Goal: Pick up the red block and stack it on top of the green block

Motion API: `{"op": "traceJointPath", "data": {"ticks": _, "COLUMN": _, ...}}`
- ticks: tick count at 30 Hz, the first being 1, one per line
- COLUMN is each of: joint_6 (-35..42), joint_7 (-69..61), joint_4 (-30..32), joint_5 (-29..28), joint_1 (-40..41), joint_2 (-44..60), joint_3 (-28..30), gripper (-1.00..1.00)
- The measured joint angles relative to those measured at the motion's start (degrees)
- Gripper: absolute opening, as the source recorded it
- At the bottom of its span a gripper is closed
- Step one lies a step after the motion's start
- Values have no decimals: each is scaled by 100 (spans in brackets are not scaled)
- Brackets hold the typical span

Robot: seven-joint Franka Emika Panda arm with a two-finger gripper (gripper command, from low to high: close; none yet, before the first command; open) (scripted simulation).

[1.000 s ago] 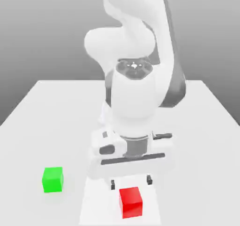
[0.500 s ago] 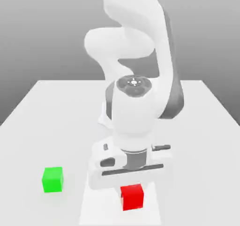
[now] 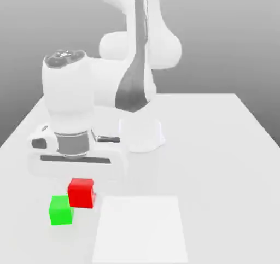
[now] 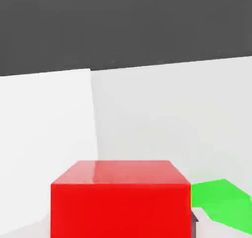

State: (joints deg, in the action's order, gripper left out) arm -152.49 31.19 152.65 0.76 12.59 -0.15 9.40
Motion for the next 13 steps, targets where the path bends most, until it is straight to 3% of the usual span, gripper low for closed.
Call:
{"op": "traceJointPath", "data": {"ticks": 4, "joint_6": 32, "joint_7": -46, "joint_4": 161, "joint_5": -147, "joint_1": 395, "joint_2": -195, "joint_3": 229, "gripper": -100}}
{"op": "traceJointPath", "data": {"ticks": 9, "joint_6": -779, "joint_7": -356, "joint_4": 155, "joint_5": 243, "joint_1": 515, "joint_2": 638, "joint_3": 56, "gripper": -100}}
{"op": "traceJointPath", "data": {"ticks": 10, "joint_6": -955, "joint_7": -435, "joint_4": 147, "joint_5": 350, "joint_1": 555, "joint_2": 826, "joint_3": -11, "gripper": 100}}
{"op": "traceJointPath", "data": {"ticks": 13, "joint_6": -955, "joint_7": -435, "joint_4": 147, "joint_5": 350, "joint_1": 555, "joint_2": 826, "joint_3": -11, "gripper": 100}}
